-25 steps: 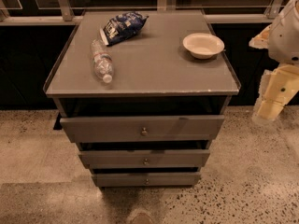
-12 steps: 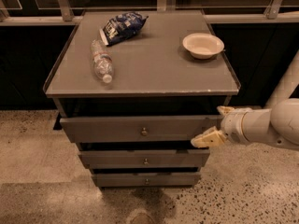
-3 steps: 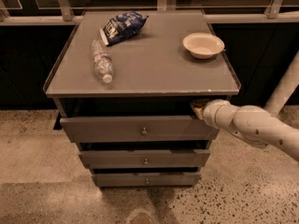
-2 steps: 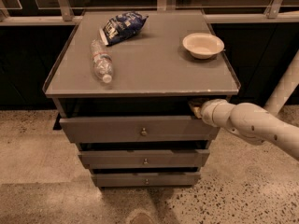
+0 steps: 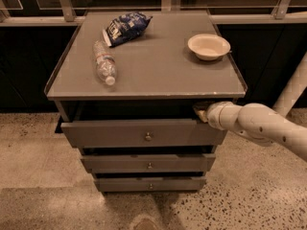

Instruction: Open top drawer

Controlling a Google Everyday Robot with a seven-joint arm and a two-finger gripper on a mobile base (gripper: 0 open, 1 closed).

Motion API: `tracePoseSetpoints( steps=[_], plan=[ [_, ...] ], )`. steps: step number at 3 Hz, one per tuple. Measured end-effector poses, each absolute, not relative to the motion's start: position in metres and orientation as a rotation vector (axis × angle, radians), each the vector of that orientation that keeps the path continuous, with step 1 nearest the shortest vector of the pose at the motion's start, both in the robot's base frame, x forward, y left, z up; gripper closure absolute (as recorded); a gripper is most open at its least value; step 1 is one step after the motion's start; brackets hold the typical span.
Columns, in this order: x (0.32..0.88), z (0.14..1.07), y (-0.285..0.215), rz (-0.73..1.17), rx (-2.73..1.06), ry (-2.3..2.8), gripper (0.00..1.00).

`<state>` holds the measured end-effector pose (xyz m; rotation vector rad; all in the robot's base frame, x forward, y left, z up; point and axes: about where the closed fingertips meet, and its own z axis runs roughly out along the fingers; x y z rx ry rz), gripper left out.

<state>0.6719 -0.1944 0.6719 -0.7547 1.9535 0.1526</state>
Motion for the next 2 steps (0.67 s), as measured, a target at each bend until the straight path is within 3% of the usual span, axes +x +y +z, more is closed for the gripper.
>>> tracePoseSetpoints(
  steps=[2],
  plan=[
    [0.6559,0.6710,-0.1966,0.199,-0.891,1.985,1.00]
  ],
)
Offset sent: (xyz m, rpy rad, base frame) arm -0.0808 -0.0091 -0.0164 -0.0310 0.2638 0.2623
